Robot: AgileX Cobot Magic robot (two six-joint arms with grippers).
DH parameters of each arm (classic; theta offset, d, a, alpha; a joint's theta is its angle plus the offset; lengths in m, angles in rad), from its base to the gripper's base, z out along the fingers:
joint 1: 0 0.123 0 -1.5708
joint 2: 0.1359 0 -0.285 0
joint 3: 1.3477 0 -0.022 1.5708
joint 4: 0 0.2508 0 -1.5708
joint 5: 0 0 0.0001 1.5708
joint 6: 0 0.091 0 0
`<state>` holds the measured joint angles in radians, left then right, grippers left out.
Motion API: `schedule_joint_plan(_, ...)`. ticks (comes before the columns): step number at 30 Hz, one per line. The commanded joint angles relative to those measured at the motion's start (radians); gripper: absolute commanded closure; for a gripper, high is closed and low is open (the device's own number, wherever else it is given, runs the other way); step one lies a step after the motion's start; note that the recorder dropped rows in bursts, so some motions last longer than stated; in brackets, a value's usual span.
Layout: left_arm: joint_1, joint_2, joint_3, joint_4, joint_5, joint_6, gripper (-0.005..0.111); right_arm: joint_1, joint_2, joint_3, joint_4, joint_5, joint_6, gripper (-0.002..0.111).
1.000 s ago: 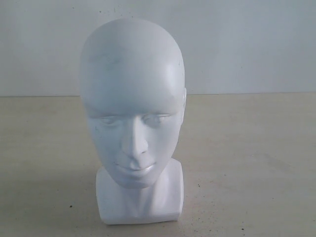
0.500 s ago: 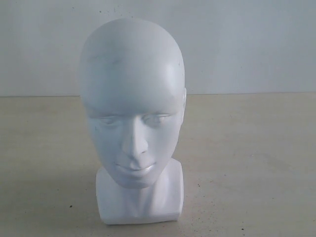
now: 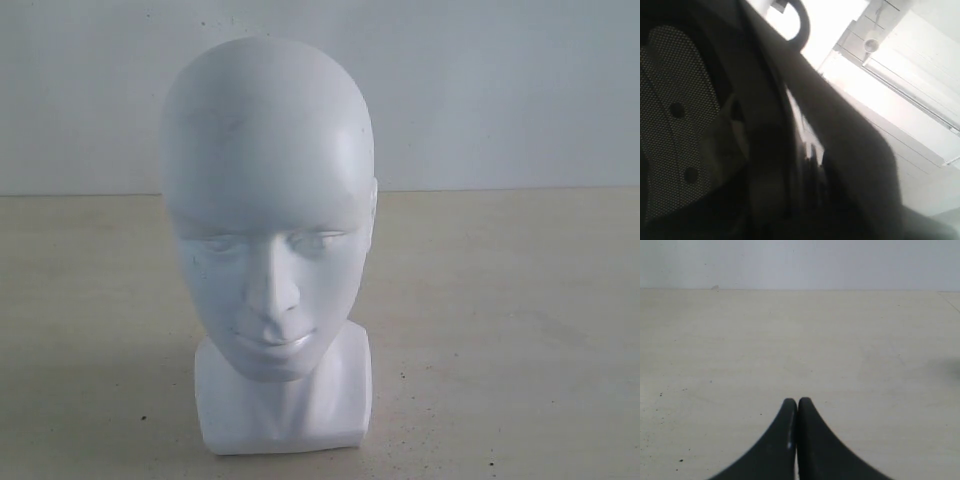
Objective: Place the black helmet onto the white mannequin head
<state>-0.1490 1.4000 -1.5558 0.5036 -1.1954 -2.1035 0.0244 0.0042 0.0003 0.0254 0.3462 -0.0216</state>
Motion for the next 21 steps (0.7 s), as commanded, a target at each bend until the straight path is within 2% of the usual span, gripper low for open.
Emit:
schedule_joint_plan(1,0.0,0.01,0.063,-0.018,-0.026,0.002,0.102,-0.004,-0.004,0.0,-0.006,-0.012,-0.002,0.108)
schedule_joint_plan(5,-0.014,0.005,0.145,0.021,-0.026,0.002,0.102,-0.004,-0.004,0.0,-0.006,-0.012,-0.002,0.108)
schedule_joint_plan(11,-0.153,-0.012,0.203,0.064,-0.026,0.002,0.102,-0.004,-0.004,0.0,-0.006,-0.012,-0.002,0.108)
schedule_joint_plan(14,-0.195,-0.012,0.22,0.094,-0.026,0.002,0.102,-0.004,-0.004,0.0,-0.006,-0.012,-0.002,0.108)
schedule_joint_plan(21,-0.213,-0.037,0.311,0.143,-0.026,0.002,0.102,-0.004,-0.004,0.0,-0.006,-0.012,-0.002,0.108)
